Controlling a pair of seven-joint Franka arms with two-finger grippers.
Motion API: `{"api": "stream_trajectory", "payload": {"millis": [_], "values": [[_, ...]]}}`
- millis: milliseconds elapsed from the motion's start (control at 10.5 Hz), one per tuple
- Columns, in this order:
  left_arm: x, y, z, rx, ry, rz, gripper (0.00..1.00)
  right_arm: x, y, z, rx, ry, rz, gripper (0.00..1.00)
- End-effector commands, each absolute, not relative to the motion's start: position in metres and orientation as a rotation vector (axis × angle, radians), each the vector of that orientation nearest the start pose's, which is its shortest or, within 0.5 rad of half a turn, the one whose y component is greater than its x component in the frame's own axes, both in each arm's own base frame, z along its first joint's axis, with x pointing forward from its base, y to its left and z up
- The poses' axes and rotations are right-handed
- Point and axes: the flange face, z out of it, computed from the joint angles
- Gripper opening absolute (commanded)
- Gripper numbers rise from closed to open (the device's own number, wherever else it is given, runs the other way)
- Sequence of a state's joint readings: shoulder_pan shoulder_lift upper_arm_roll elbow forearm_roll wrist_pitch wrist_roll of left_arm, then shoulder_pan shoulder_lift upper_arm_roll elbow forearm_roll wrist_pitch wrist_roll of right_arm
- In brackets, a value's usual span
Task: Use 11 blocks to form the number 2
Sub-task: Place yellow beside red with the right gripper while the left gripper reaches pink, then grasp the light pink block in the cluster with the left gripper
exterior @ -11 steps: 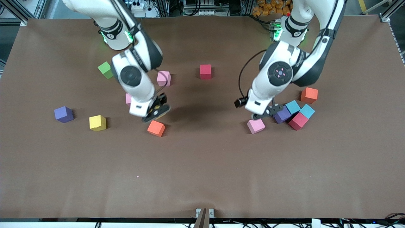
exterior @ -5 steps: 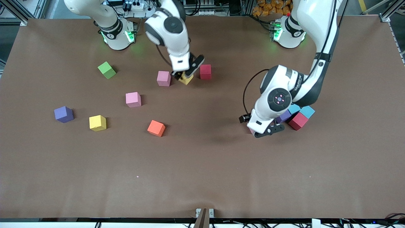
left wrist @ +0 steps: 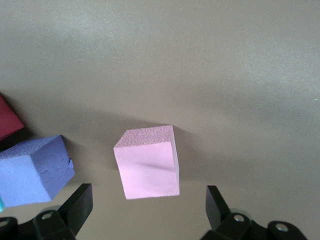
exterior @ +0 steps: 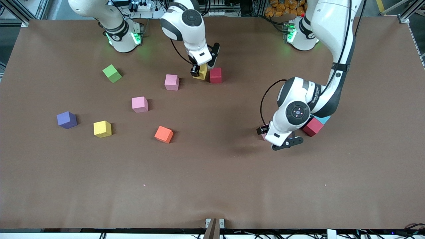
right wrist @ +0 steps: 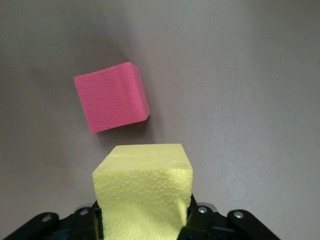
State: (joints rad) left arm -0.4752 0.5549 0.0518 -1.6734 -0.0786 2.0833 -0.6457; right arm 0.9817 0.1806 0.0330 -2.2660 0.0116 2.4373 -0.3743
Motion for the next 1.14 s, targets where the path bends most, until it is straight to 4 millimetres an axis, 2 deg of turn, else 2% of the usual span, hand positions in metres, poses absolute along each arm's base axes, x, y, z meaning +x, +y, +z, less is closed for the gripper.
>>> {"api": "stream_trajectory", "payload": {"millis": [0,760,1045], "values": [[0.605,-0.282,0.259,-3.052,-0.392,0.208,1.00,0.286,0.454,0.257,-2.280,-2.146,-0.006,0.24],[0.599,-0.276,0.225,-3.018,-0.413,0.269,1.00,0.260,0.466,0.226,-2.221,-2.216,0.044,0.24],[0.602,-0.271,0.214,-3.057,-0.505,0.283,1.00,0.256,0.470,0.211,-2.207,-2.222,0.014,0.24]]}}
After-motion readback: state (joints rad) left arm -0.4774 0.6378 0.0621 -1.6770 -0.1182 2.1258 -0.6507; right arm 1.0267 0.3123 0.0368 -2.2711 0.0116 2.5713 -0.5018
